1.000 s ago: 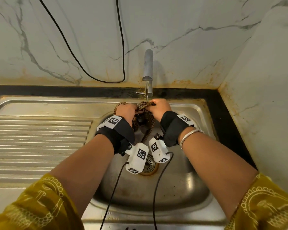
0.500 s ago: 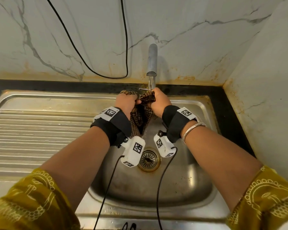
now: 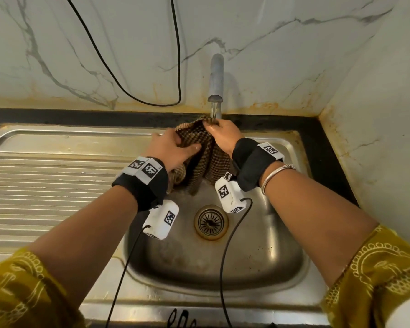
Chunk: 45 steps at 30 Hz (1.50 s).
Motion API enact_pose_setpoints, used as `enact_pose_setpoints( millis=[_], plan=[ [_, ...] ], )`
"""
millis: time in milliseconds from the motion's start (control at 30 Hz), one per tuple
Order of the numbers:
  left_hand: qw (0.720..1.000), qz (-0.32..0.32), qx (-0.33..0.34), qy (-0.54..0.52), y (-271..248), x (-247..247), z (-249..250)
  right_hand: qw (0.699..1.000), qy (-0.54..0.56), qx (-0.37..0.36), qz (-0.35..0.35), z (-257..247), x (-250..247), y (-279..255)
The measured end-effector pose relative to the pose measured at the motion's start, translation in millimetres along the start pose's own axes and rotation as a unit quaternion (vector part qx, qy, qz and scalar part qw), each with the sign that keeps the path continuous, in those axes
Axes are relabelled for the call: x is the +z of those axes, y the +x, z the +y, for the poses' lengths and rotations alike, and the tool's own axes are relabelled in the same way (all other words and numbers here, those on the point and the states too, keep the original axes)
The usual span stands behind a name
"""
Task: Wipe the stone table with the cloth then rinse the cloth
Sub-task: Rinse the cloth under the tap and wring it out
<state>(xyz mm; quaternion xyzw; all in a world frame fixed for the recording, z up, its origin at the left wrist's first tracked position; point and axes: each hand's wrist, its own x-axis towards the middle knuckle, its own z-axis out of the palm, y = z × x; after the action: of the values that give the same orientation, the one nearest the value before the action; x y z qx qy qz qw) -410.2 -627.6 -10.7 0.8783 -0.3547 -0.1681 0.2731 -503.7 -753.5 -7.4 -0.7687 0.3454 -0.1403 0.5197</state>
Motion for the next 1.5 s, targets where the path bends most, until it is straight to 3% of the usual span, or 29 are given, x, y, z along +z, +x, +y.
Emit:
enact_pose_setpoints(
  millis=[67, 133, 267, 400, 533, 600, 700, 800, 867, 900, 967, 1067, 1133, 1200, 1233, 1333, 1400, 1500],
  plan=[
    [0.994, 0.019, 0.059, -0.095, -4.2, 3.1, 6.9, 0.999, -0.017, -0.008, -0.05, -6.1, 6.1, -0.8],
    [0.987, -0.022, 0.1, -0.121, -3.8, 4.4, 17.5, 0.992, -0.07, -0.02, -0.106, -9.6, 11.7, -1.7],
    [0.993, -0.049, 0.11, -0.011, 5.7, 8.0, 26.5, 0.986, -0.12, -0.048, -0.106, -6.1, 8.2, -1.8],
    [0.987, -0.07, 0.131, 0.064, 12.9, 2.4, 29.0, 0.988, -0.081, -0.022, -0.131, 1.7, -11.4, -6.0],
    [0.993, -0.078, 0.09, 0.01, 14.8, 1.6, 28.5, 0.984, -0.095, 0.015, -0.152, 17.1, -26.5, -10.6],
    [0.99, -0.088, 0.056, -0.098, 11.0, 4.5, 27.8, 0.989, -0.058, 0.037, -0.132, 24.7, -27.3, -14.4],
    [0.959, -0.107, -0.007, -0.264, 7.3, 3.9, 26.1, 0.996, 0.056, 0.06, -0.043, 34.8, -21.7, -13.6],
    [0.978, -0.148, 0.029, -0.147, 11.0, 3.9, 28.8, 0.991, 0.125, 0.04, 0.02, 29.8, -8.1, -9.4],
    [0.982, -0.162, 0.075, -0.06, 10.0, 5.1, 34.4, 0.996, 0.087, 0.013, 0.025, 17.7, 1.8, -8.5],
    [0.981, -0.159, 0.089, -0.068, 11.1, 6.0, 34.5, 0.998, 0.065, 0.009, 0.023, 13.3, 5.8, -6.7],
    [0.974, -0.135, 0.07, -0.168, 10.2, 4.3, 32.2, 0.998, 0.052, 0.023, -0.002, 10.0, 4.9, -5.7],
    [0.938, -0.078, -0.004, -0.339, 10.5, 1.4, 25.3, 0.982, 0.135, 0.069, -0.112, 15.6, -5.7, -10.1],
    [0.927, -0.062, -0.02, -0.369, 11.8, 0.7, 25.5, 0.987, -0.014, 0.051, -0.155, 20.3, -8.8, -11.2],
    [0.941, -0.062, -0.006, -0.334, 12.2, 0.6, 30.1, 0.973, -0.184, 0.037, -0.138, 26.6, -5.9, -10.0],
    [0.949, -0.06, 0.001, -0.311, 11.9, 0.3, 31.9, 0.969, -0.209, 0.041, -0.128, 29.5, -3.9, -10.0],
    [0.953, -0.051, -0.016, -0.298, 12.9, 0.4, 32.4, 0.983, -0.135, 0.06, -0.106, 37.2, -1.1, -11.9],
    [0.953, -0.077, -0.038, -0.29, 12.5, 0.7, 31.8, 0.99, -0.097, 0.07, -0.071, 37.7, 0.1, -12.1],
    [0.984, -0.165, 0.021, -0.067, 9.7, 7.9, 31.3, 0.981, -0.174, 0.081, -0.028, 33.8, 3.3, -8.0]
  ],
)
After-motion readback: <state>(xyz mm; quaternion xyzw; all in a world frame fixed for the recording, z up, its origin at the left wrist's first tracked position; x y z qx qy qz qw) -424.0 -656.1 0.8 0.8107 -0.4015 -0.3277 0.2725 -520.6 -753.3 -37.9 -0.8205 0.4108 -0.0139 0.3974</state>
